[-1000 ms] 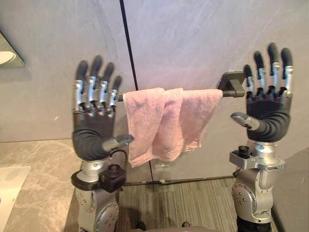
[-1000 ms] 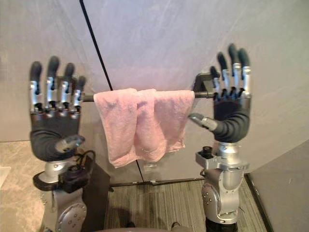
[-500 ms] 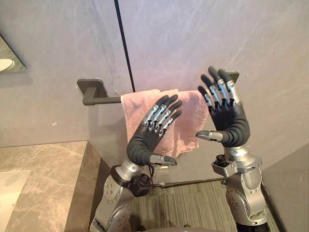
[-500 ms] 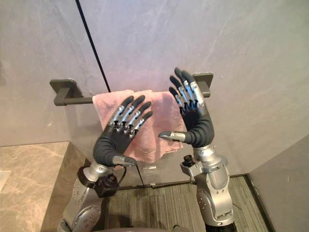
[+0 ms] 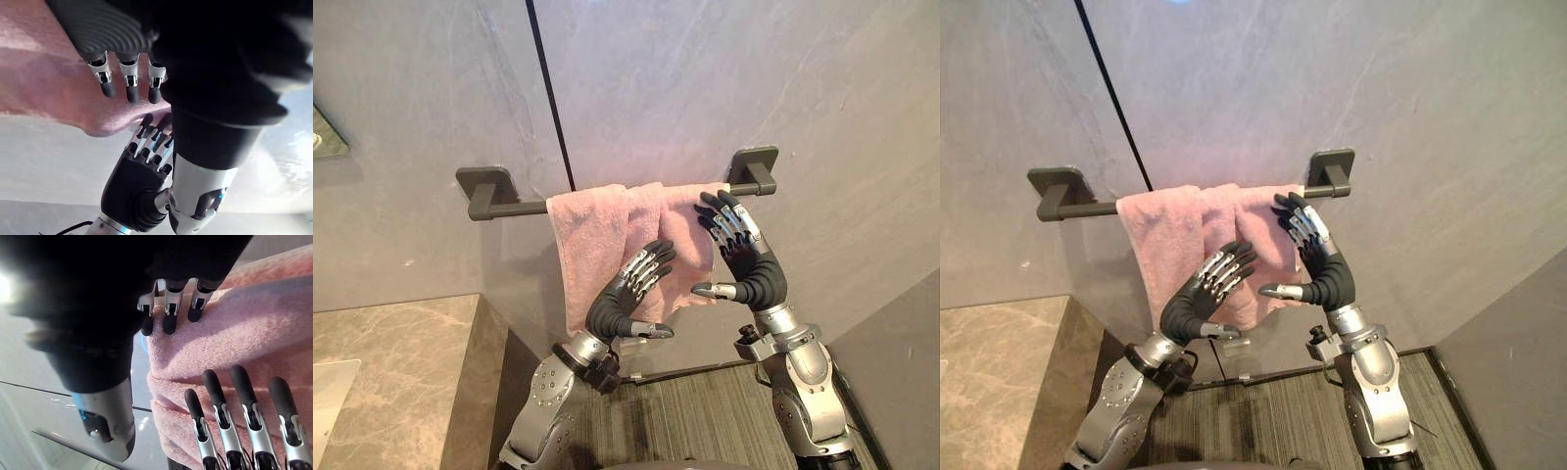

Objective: Organize washtable

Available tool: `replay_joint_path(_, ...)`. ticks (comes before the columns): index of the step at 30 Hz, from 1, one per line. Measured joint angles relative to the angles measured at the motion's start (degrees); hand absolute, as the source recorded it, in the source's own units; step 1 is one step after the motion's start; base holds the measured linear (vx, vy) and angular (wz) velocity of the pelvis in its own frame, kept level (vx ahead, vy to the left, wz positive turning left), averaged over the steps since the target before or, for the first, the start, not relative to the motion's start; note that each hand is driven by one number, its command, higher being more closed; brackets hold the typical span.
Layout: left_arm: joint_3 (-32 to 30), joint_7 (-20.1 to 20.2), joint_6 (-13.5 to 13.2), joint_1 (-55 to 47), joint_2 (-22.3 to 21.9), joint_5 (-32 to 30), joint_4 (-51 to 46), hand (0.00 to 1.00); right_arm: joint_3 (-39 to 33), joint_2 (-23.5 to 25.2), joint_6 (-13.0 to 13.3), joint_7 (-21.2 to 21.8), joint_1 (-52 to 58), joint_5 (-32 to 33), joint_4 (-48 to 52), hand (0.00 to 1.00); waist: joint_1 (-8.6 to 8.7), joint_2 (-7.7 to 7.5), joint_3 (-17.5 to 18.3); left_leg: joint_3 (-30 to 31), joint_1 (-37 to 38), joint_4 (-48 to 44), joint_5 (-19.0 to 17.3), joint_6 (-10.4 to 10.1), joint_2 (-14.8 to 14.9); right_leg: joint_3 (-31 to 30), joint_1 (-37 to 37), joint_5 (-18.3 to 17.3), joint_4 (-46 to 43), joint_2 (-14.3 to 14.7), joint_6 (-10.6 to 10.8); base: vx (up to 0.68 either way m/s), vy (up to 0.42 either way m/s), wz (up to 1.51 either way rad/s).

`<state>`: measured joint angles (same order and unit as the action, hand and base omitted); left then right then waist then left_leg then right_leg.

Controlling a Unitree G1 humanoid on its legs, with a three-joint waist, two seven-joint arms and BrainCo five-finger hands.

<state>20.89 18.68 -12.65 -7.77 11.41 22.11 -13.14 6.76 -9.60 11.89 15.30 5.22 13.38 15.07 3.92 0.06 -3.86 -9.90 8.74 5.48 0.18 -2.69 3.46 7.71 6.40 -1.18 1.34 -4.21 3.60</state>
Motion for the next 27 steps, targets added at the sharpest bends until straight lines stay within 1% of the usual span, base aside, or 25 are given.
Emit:
replay_joint_path(1,-0.74,-0.11,0.00,0.02,-0.10,-0.79,0.89,0.00,0.01,-0.01,-1.06,-0.02,0.43,-0.91,-2.18,0.00,-0.02,0.05,0.01,0.01,-0.07,0.00,0.00,0.00,-0.01,-0.01,-0.08,0.00,-0.01,0.00,0.00,0.00,0.000,0.00)
replay_joint_path(3,-1.70,-0.67,0.00,0.04,-0.69,-2.29,2.29,0.00,0.01,-0.11,-1.78,-0.10,1.20,-2.48,-3.72,0.00,-0.17,0.11,0.03,0.07,-0.18,0.00,0.00,0.00,-0.01,0.06,-0.15,0.00,0.01,0.00,0.00,0.00,0.000,0.00)
replay_joint_path(12,-6.47,-5.28,0.39,1.71,-2.42,-5.66,7.80,0.00,-0.01,-0.55,-2.22,-0.31,1.20,-5.05,-5.49,0.00,-0.14,0.09,0.04,0.33,-0.62,-0.01,0.01,0.01,-0.02,0.32,-0.13,0.01,-0.03,-0.01,0.00,-0.01,-0.004,0.00)
replay_joint_path(16,-9.15,-6.72,0.40,1.98,-3.36,-7.01,8.94,0.00,-0.12,-0.56,-2.33,-0.37,1.20,-5.34,-6.82,0.00,-0.07,0.09,0.04,0.33,-0.52,-0.01,0.02,0.01,-0.02,0.30,-0.07,0.01,-0.06,-0.02,0.00,0.00,0.000,0.00)
replay_joint_path(19,-11.39,-8.54,0.40,2.26,-3.43,-7.52,9.46,0.00,-0.38,-0.86,-2.38,-0.60,1.20,-6.94,-7.18,0.00,0.00,0.09,0.03,0.33,-0.48,0.00,0.02,0.01,-0.01,0.30,-0.03,0.01,-0.04,-0.01,0.00,0.00,0.000,0.00)
replay_joint_path(22,-15.01,-10.44,0.38,3.01,-3.51,-9.27,11.03,0.00,-2.97,-0.84,-2.47,-1.77,0.83,-7.40,-7.90,0.00,-0.06,0.06,0.02,0.35,-0.48,0.00,0.02,0.01,-0.02,0.32,-0.02,0.01,-0.03,-0.02,0.00,0.00,0.000,0.00)
replay_joint_path(27,-20.99,-13.26,0.36,3.07,-3.50,-9.26,11.58,0.00,-8.61,-0.98,-2.49,-4.74,0.36,-7.52,-9.46,0.00,-0.04,0.02,-0.01,0.45,-0.49,0.00,0.02,0.01,-0.03,0.45,0.08,0.01,0.11,-0.02,0.00,0.00,0.000,0.00)
